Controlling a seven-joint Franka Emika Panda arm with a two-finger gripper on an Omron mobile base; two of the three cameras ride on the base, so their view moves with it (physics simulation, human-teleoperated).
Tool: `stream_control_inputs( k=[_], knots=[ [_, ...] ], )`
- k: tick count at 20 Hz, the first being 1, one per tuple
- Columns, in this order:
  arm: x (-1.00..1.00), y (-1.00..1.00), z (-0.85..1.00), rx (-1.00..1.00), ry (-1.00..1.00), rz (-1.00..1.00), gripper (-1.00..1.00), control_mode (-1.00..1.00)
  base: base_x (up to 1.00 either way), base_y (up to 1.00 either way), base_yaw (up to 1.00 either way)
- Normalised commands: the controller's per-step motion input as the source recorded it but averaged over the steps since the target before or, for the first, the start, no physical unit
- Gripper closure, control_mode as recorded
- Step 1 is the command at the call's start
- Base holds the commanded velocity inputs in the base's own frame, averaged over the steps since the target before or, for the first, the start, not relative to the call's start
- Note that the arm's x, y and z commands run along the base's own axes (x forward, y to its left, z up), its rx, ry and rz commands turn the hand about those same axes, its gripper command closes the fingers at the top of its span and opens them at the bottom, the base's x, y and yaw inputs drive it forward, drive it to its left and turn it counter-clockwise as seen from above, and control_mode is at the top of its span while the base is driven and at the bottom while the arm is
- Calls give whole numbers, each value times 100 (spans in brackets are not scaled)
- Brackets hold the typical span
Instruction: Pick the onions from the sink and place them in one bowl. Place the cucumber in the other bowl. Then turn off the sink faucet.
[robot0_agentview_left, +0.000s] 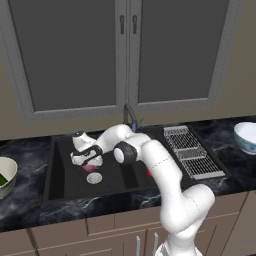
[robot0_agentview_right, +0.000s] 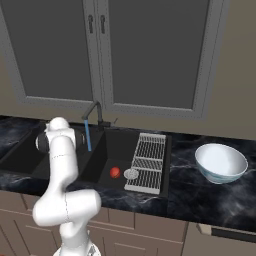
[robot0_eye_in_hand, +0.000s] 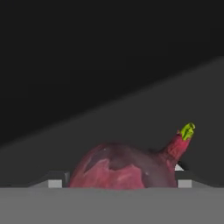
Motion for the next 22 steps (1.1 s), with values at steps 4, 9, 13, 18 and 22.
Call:
stream_control_inputs(
  k=[4,9,13,18,22],
  knots=[
    [-100,0,40,2,-57,-13,100,-100,0,0,0],
    [-100,-1,67,1,-88,-10,100,-100,0,0,0],
    [-100,-25,92,8,-61,0,100,-100,0,0,0],
    [-77,-4,100,11,-12,1,100,-100,0,0,0],
    [-69,0,100,2,1,0,100,-100,0,0,0]
  ],
)
